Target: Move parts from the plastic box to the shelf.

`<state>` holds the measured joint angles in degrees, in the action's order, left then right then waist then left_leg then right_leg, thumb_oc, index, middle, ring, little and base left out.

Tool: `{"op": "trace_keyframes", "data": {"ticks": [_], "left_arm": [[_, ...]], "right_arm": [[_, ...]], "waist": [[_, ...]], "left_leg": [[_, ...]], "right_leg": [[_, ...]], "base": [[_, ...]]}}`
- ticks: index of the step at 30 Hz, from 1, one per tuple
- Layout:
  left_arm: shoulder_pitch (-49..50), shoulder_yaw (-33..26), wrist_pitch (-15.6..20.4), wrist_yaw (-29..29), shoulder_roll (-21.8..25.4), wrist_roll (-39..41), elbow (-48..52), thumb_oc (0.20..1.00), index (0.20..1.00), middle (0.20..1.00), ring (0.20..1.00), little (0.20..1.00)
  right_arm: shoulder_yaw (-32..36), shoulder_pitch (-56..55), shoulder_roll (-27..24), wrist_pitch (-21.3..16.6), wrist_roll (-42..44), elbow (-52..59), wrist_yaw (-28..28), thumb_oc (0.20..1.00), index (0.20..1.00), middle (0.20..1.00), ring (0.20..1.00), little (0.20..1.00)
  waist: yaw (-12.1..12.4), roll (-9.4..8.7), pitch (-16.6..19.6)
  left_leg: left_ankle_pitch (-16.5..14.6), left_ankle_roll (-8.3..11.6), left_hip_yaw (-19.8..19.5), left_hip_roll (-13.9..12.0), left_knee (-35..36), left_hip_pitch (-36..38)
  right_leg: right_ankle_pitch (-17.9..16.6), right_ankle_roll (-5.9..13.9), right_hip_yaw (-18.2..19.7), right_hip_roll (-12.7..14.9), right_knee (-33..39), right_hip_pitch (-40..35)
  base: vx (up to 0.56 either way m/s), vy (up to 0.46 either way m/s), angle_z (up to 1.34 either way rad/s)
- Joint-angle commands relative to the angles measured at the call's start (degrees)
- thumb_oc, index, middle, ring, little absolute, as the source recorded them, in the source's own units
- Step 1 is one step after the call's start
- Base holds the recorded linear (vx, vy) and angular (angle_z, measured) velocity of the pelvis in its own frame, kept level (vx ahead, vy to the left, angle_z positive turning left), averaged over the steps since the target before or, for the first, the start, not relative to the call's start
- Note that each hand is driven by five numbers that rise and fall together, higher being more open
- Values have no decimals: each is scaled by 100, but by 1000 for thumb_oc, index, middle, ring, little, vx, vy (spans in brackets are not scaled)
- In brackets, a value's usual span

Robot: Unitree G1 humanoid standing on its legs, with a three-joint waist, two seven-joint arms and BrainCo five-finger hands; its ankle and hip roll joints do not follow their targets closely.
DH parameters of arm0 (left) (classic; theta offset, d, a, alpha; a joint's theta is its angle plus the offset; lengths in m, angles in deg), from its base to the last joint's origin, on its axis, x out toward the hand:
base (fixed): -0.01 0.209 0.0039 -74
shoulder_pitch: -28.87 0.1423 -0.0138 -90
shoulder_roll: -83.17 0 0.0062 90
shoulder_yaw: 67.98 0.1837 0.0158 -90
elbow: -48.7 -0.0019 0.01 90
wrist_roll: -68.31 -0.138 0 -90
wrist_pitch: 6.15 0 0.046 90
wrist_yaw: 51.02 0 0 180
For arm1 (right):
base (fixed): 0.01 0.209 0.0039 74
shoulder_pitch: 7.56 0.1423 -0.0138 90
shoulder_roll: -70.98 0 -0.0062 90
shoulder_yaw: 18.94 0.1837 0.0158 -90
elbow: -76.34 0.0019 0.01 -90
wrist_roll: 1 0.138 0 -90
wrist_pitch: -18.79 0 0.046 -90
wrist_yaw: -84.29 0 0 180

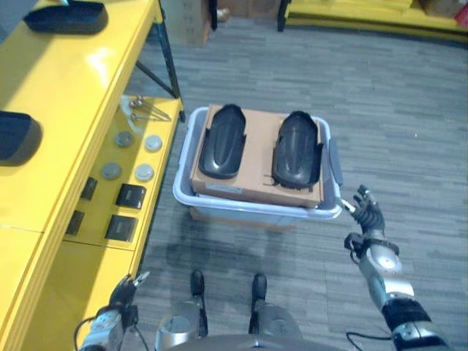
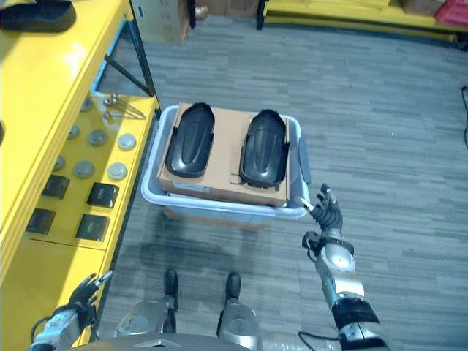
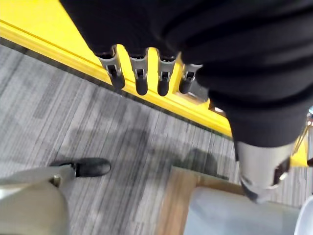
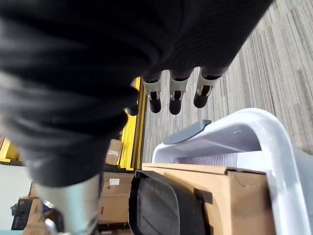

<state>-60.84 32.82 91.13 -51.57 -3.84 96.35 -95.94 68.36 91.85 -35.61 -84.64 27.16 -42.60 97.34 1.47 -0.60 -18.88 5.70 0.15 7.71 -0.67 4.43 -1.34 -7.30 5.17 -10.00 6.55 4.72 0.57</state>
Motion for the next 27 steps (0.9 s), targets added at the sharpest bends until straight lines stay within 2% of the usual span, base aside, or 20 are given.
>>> {"op": "trace_keyframes", "data": {"ticks": [1, 4, 8, 13, 15, 20, 22, 23, 27], "left_arm": [[-324, 294, 49, 83, -99, 2, -331, 1000, 1000, 1000, 1000, 1000], [-563, 640, 83, 119, -106, -160, -304, 1000, 1000, 1000, 1000, 1000], [-753, 929, 47, 6, -29, -104, -328, 1000, 1000, 1000, 1000, 1000], [-874, 1066, 43, 57, 10, 32, -367, 1000, 1000, 1000, 1000, 1000], [-895, 1089, 49, 57, 4, 109, -377, 1000, 1000, 1000, 1000, 1000], [-957, 1212, 93, 200, 5, 240, -267, 1000, 1000, 1000, 1000, 1000], [-977, 1342, 229, 215, -16, 394, -167, 1000, 1000, 1000, 1000, 1000], [-978, 1340, 229, 215, -18, 394, -167, 1000, 1000, 1000, 1000, 1000], [-964, 1461, 354, 257, -11, 485, 42, 1000, 1000, 1000, 1000, 1000]], "right_arm": [[8, 746, -483, 93, -243, -97, 483, 1000, 1000, 1000, 1000, 1000], [-159, 1659, -882, 349, -252, -467, 674, 1000, 1000, 1000, 1000, 1000], [-389, 2614, -1310, 399, -62, -887, 933, 1000, 1000, 1000, 1000, 1000], [-680, 3518, -1670, 886, 122, -1154, 1237, 1000, 1000, 1000, 1000, 1000], [-759, 3717, -1722, 998, 113, -1285, 1258, 1000, 1000, 1000, 1000, 1000], [-1099, 4312, -1868, 1631, -46, -1803, 1123, 1000, 1000, 1000, 1000, 1000], [-1359, 4548, -1890, 1894, 125, -2223, 1041, 1000, 1000, 1000, 1000, 1000], [-1365, 4556, -1891, 1894, 127, -2227, 1040, 1000, 1000, 1000, 1000, 1000], [-1414, 4674, -1826, 2241, 310, -2824, 1303, 1000, 1000, 1000, 1000, 1000]], "waist": [[135, -36, -143], [256, -2, -465], [396, 82, -802], [480, 216, -1066], [485, 247, -1091], [537, 344, -1092], [588, 395, -1092], [586, 396, -1092], [659, 478, -1092]], "left_leg": [[-814, -25, -251, -80, -673, -249], [-795, -24, -318, -60, -899, -612], [-701, -1, -433, -33, -952, -925], [-593, 44, -572, -13, -897, -1118], [-580, 55, -591, -20, -894, -1160], [-526, 62, -635, 13, -895, -1415], [-483, 56, -647, 15, -895, -1576], [-483, 56, -647, 15, -897, -1580], [-466, 36, -675, 28, -854, -1690]], "right_leg": [[747, 44, -71, 86, -495, 47], [729, 28, -116, 143, -598, 262], [703, 16, -166, 157, -641, 477], [733, 5, -225, 213, -777, 750], [741, 3, -245, 237, -813, 813], [753, 0, -271, 303, -955, 1144], [763, -4, -287, 339, -1088, 1357], [765, -4, -286, 340, -1092, 1362], [791, -3, -339, 381, -1227, 1548]], "base": [[0, 0, 0], [-64, -5, 2], [-88, -16, 11], [-42, 29, 13], [-5, 60, 16], [-12, 69, 4], [-27, 46, 5], [-19, 25, 7], [-10, 9, 3]]}}
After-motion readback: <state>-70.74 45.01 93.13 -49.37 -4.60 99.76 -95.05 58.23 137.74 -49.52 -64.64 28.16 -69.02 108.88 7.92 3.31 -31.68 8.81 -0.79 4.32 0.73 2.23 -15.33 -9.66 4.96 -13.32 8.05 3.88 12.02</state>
